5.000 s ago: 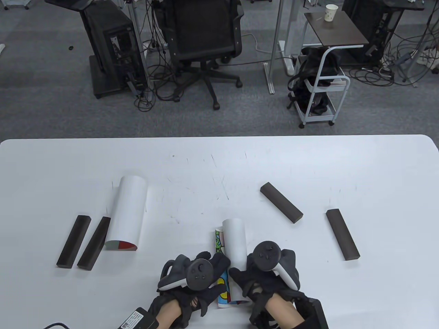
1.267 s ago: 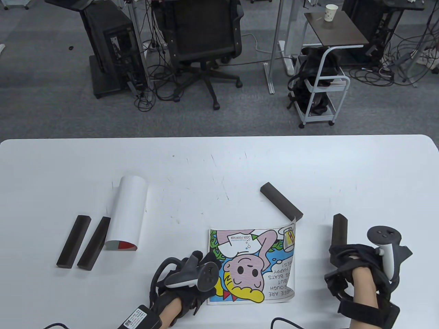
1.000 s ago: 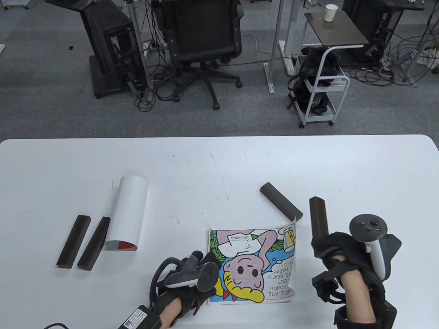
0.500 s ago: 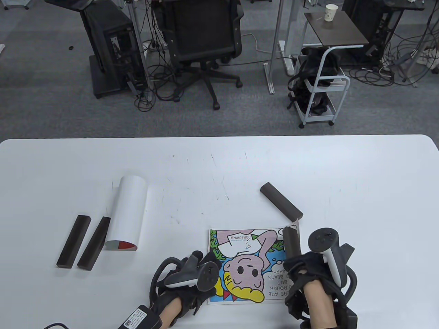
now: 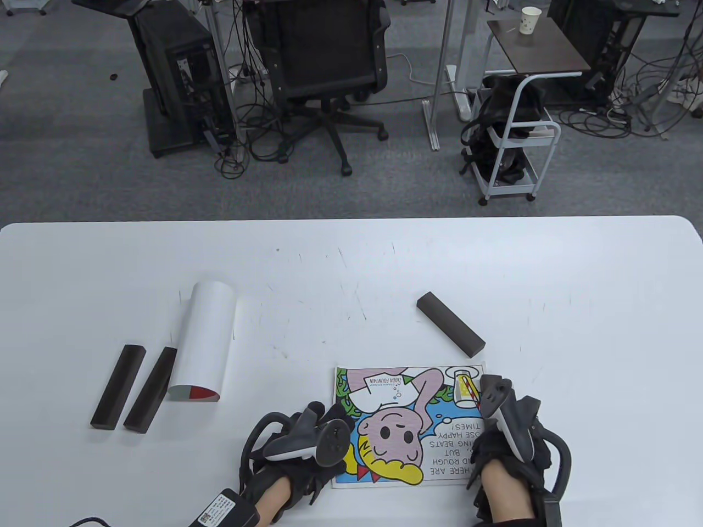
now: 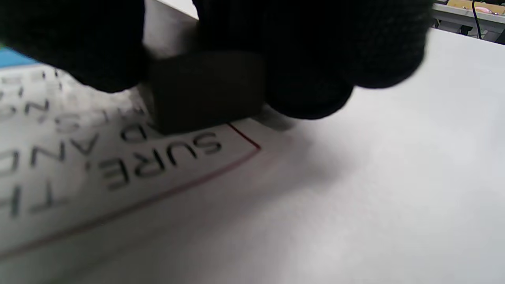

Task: Unroll posters and secure with paperweights

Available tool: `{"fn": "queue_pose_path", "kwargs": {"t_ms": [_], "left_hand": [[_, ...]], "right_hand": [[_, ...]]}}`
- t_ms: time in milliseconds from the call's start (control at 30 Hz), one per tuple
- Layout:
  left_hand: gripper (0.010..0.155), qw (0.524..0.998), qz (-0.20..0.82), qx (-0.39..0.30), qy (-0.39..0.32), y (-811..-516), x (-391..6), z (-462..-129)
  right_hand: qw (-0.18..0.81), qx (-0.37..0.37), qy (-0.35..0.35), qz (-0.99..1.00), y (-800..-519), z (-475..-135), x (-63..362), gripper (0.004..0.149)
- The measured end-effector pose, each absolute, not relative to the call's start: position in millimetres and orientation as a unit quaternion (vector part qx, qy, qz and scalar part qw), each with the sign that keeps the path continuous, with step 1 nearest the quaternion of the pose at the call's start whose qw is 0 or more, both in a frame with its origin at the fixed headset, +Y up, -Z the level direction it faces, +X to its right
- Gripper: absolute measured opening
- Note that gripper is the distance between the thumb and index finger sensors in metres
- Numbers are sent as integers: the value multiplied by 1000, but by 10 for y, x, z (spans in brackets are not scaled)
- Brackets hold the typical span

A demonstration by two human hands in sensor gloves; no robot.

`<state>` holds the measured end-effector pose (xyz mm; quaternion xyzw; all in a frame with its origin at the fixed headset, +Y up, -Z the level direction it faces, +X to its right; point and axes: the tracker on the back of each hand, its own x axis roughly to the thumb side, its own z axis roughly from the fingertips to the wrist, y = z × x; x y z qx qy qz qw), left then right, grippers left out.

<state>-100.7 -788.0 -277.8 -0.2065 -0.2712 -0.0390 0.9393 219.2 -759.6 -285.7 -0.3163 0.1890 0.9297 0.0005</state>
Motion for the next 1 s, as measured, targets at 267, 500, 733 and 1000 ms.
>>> {"fn": "queue_pose_path", "kwargs": {"t_ms": [267,500,733,1000], "left_hand": [[72,939,-38,-209,-271,-7885,-1010,-2781],[72,939,-37,-210,-271,-7886,-1012,-2781],[72,939,-37,-210,-271,-7886,-1012,-2781],[72,938,-36,-209,-273,-7885,-1016,-2787]], "right_hand": [[114,-238,146,954,-7164,-2920,2062,84],[296,-9,-4,955,-6619,-2962,1680,80],[426,104,14,899,-7019,-2974,1470,84],[431,102,61,894,-7411,-2971,1509,84]]}}
